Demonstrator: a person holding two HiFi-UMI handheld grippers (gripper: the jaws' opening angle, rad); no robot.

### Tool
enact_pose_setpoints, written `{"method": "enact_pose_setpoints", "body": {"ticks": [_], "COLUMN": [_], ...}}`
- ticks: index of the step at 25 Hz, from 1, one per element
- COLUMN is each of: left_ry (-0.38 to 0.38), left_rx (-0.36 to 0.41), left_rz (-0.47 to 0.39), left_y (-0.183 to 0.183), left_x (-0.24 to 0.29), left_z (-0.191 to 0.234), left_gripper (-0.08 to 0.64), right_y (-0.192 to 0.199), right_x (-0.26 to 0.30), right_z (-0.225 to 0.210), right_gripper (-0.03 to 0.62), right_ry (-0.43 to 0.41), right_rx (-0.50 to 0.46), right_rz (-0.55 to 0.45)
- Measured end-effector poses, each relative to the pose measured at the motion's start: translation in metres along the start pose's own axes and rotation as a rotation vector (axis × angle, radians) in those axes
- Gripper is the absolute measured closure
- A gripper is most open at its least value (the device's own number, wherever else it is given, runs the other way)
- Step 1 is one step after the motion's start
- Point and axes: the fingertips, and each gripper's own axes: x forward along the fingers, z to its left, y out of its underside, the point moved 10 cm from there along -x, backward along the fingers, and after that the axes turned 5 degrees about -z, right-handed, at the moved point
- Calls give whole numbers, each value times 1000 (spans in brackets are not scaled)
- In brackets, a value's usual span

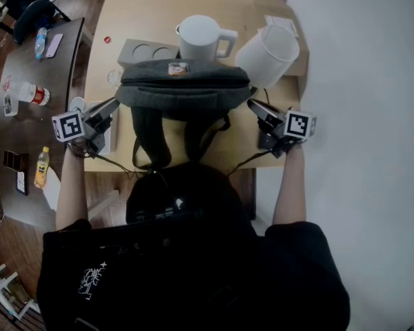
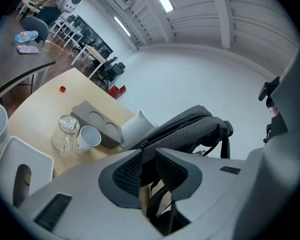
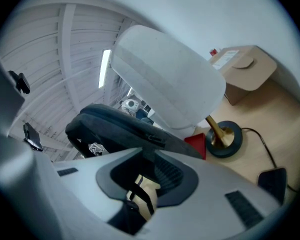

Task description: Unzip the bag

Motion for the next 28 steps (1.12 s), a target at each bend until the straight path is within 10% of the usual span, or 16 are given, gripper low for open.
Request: {"method": "enact_pose_setpoints", "body": {"ticks": [13,28], "left_ry": [32,40], "left_rx": [89,382], "left_rz": [-60,-178], "left_y": [-9,-50], "left_x": [0,-8], "left_z": [-26,-109], "left_gripper": [474,560], "right_y": [-14,-56], "right_x": [-9,-26], "right_z": [24,110], "right_gripper": [516,589], "right_ry": [-13,-83], "right_rx": [-136,-414], "right_rz": [-119,-303]}}
